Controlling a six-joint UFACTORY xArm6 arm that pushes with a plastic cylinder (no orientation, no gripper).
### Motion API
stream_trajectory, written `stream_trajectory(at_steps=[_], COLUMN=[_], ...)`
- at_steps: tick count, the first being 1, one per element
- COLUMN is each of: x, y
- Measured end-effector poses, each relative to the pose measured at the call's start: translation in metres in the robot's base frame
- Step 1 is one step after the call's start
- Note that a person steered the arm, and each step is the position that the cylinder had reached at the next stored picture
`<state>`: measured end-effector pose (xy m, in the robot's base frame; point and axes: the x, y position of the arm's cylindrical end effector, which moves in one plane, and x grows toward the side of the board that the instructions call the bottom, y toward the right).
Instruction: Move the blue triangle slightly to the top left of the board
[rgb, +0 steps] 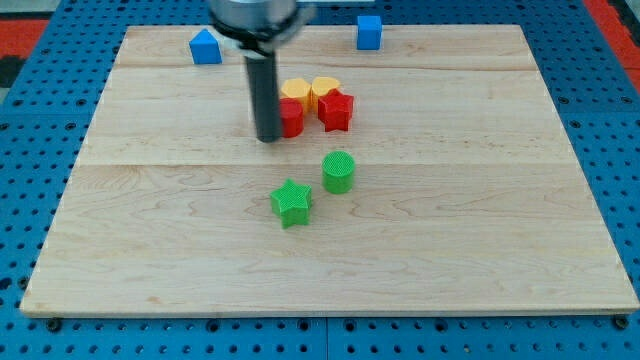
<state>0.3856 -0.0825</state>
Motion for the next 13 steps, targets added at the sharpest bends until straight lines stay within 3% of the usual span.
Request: stream_trajectory(at_steps=[3, 4, 5, 6, 7, 8, 9, 10, 11, 13], x=[0.021, 0.039, 0.047, 0.061, 0.089, 0.081, 0.064, 0.019, -0.038, -0.164], y=[0.069, 0.148, 0.086, 0.067, 0.081, 0.136, 0.243, 0.284, 0.29, 0.235])
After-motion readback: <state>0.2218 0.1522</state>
